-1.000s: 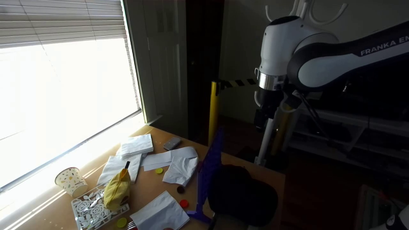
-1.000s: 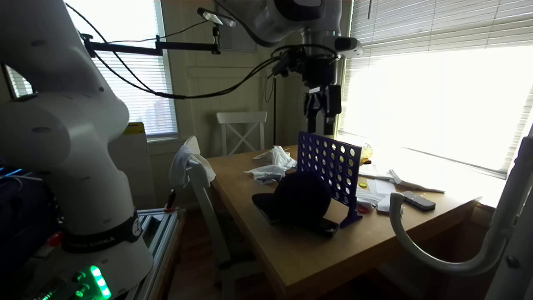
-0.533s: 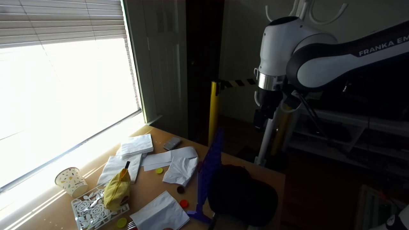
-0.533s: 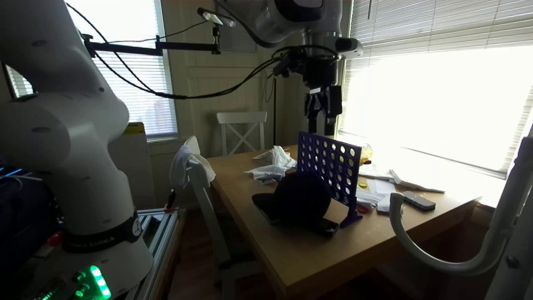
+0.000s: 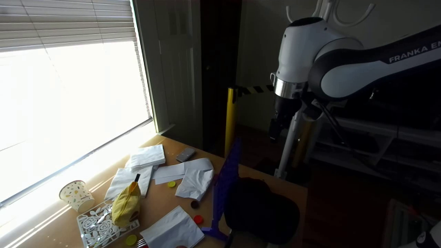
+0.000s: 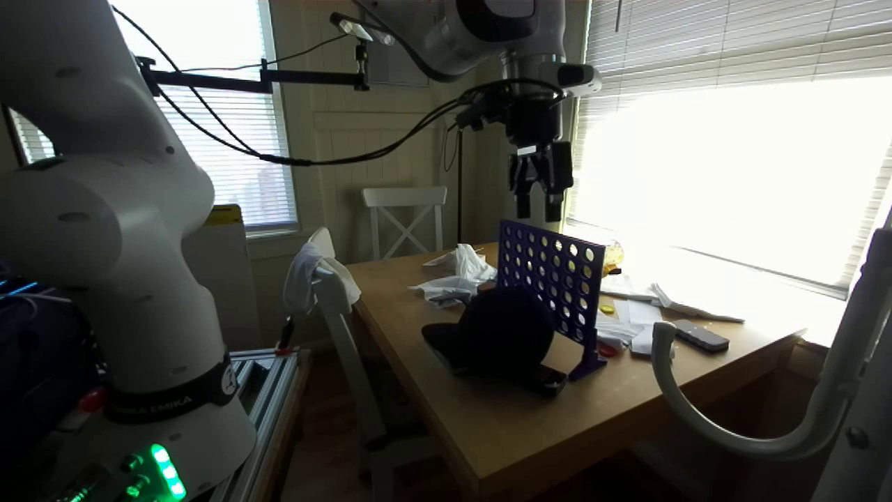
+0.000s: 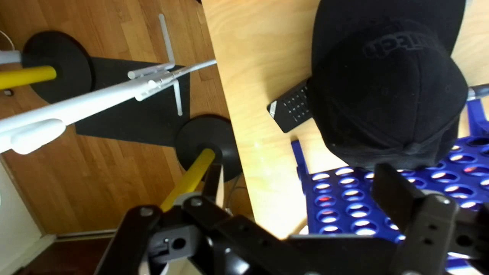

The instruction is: Hang the snapback on the coat rack

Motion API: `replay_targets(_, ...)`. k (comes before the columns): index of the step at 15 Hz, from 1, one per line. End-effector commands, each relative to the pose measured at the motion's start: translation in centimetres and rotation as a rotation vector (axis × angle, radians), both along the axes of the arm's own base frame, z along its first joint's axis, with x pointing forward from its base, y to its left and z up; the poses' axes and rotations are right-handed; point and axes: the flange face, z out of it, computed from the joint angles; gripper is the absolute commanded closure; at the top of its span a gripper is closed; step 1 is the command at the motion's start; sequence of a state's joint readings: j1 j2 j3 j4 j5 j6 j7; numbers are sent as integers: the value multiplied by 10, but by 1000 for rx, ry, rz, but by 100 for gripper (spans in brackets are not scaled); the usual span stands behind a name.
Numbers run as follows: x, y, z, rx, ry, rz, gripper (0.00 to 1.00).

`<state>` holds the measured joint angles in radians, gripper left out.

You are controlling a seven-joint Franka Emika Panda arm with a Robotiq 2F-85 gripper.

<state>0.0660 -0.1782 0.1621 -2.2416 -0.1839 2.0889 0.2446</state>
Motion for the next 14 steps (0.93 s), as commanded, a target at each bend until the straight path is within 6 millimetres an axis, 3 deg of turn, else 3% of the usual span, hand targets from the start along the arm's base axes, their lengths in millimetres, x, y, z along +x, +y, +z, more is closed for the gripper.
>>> replay_targets(1,10,50,-6,49,-36,74,0)
replay_targets(3,10,76,-13,88,-38,104,0)
replay_targets(5,10,89,-26,102,-25,122,0)
replay_targets(12,19,92,-91,152,49,186,0)
replay_targets(13,12,91,-76,126,36,158,0)
replay_targets(14,14,91,-84,127,46,166,0)
